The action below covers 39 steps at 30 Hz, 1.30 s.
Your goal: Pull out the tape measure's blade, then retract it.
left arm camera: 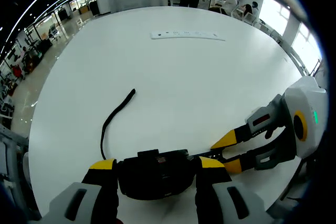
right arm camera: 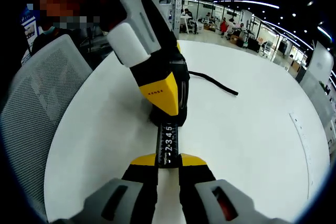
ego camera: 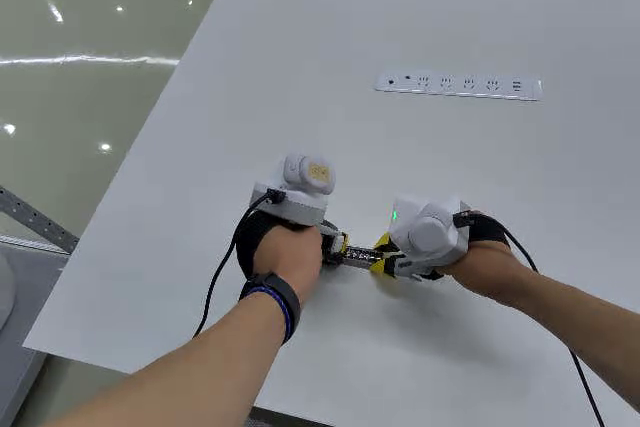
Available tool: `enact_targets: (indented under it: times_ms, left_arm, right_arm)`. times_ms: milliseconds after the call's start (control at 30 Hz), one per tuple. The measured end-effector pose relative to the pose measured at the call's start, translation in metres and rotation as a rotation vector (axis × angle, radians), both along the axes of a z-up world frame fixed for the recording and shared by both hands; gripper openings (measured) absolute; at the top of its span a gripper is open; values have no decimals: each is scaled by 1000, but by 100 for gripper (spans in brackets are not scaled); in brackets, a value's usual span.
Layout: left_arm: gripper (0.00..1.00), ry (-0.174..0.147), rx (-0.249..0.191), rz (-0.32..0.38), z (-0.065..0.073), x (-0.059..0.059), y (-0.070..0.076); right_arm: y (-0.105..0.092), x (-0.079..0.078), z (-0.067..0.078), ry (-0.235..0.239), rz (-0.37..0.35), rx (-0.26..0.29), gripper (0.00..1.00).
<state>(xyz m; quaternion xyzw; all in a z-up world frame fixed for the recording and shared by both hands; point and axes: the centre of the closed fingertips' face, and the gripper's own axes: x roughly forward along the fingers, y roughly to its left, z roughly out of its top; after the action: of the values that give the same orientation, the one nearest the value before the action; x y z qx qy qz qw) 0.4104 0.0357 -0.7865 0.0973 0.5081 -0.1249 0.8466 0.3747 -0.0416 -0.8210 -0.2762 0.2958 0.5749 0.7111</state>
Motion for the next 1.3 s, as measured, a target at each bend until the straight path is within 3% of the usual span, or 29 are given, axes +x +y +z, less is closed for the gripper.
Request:
enact_targets:
  times_ms: [1167,1300]
  left_arm:
    - [56,-4,-21,16,0,0,1]
    - [56,-11,-24,17,0,0,2]
  right_arm:
    - [21,6,0,5,13,20,13]
    - [19,5,-1,-13,19,35,14]
